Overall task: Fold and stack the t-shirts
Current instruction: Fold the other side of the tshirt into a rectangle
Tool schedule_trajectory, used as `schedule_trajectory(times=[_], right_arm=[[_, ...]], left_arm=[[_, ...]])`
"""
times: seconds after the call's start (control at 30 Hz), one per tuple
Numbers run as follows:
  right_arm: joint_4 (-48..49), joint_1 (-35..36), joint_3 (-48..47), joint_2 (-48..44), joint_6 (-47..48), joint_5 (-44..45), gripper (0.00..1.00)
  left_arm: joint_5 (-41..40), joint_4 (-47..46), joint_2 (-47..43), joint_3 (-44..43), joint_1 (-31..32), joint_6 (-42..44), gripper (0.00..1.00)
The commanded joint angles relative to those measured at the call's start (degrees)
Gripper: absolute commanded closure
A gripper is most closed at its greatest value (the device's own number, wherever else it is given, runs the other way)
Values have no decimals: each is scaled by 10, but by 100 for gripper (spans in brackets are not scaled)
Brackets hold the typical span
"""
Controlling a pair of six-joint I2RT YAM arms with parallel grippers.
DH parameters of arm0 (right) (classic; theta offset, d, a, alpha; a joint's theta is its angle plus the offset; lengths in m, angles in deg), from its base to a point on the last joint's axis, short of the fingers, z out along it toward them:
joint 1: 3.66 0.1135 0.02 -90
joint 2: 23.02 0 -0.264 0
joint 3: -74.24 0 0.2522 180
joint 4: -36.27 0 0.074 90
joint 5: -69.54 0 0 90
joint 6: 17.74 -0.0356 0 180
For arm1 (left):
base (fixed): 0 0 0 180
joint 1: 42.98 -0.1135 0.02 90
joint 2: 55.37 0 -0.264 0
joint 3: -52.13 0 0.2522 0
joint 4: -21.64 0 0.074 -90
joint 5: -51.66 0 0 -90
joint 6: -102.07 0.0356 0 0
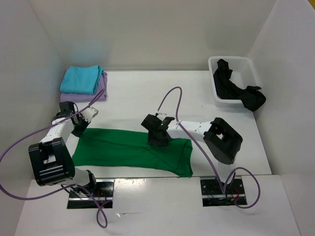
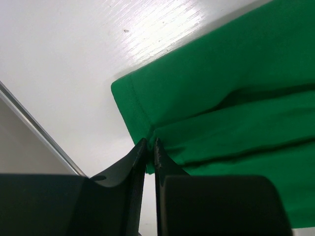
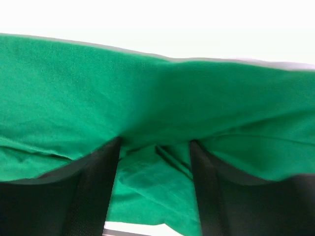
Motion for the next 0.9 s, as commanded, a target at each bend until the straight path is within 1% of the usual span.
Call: schedule_trajectory(times=[0.0, 0.13, 0.3, 0.4, 0.47, 0.57, 0.67, 0.7, 0.77, 0.8, 0.87], right_arm=[[39, 1, -26, 13, 24, -26, 42], [27, 1, -21, 1, 19, -32, 63], [15, 7, -4, -38, 8, -32, 63], [15, 12, 8, -57, -4, -51, 71], [24, 20, 23, -57, -4, -67, 80], [32, 34, 37, -57, -10, -99, 85], [38, 56, 43, -51, -10, -119, 85], [38, 62, 43, -51, -10, -124, 83], [22, 86, 35, -46, -10, -124, 78], [15, 92, 35, -46, -10, -124, 72], [8, 110, 22, -55, -10, -117, 65]], left_arm=[[15, 7, -16, -10, -2, -1, 82], [15, 7, -16, -10, -2, -6, 82], [15, 7, -16, -10, -2, -6, 81], [15, 7, -16, -5, -2, -6, 81], [10, 7, -16, -5, -2, -6, 81], [10, 7, -16, -5, -2, -6, 81], [10, 7, -16, -5, -2, -6, 81], [4, 2, -16, -5, -2, -6, 81], [4, 2, -16, -5, -2, -1, 81], [-1, 2, -16, -5, -2, -1, 81], [-1, 2, -16, -5, -2, -1, 80]])
